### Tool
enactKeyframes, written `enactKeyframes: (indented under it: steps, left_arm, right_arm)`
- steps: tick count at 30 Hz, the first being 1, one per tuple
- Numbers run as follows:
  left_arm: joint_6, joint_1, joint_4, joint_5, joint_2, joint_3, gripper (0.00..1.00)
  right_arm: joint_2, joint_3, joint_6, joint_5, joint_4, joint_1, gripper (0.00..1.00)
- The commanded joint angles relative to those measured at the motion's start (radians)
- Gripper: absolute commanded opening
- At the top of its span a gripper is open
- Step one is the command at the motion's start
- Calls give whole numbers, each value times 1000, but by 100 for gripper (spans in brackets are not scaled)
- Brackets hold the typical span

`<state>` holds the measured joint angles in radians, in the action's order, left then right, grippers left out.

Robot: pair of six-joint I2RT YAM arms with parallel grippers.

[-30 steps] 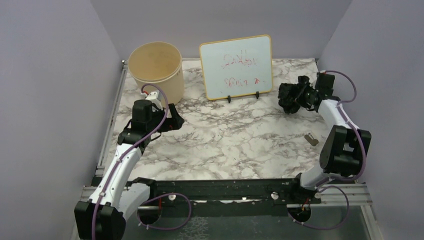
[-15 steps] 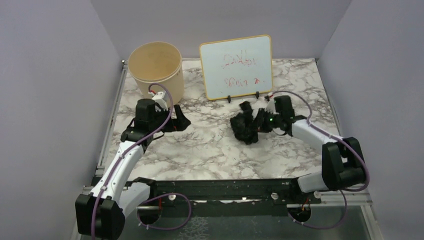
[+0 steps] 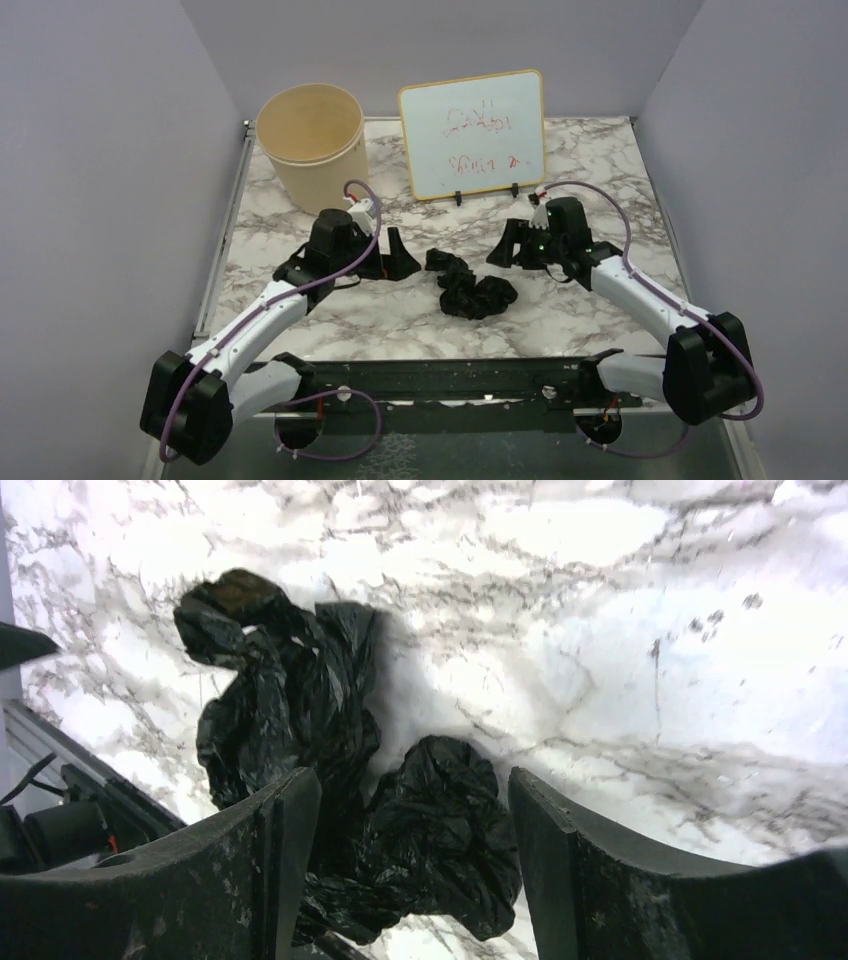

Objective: Put the trash bags into the trash bin

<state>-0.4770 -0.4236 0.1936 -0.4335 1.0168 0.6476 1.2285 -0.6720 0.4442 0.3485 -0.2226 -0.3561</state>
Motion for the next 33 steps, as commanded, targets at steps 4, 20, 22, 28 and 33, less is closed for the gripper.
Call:
enactKeyframes:
  steps: [4,20,22,28,33]
  left_arm:
    - [-224,-171,-298,103,177,-43,99]
    - [-320,-228,-484,141,463,-14,77]
    - [-308,-231,-491,101,480,2,66]
    - [-248,-247,-508,-23,465,2,48]
    - [-185,-247,-444,30,338,-26,0]
  right_arm:
    - [83,-38,-105,189,-62,-4,83]
    - [70,75,-104,205,16,-149,39]
    - [70,75,-82,221,51,-157,30]
    - [92,36,-73,206,69,-178,26]
    - [75,-93,-124,-115,-115,-178,12]
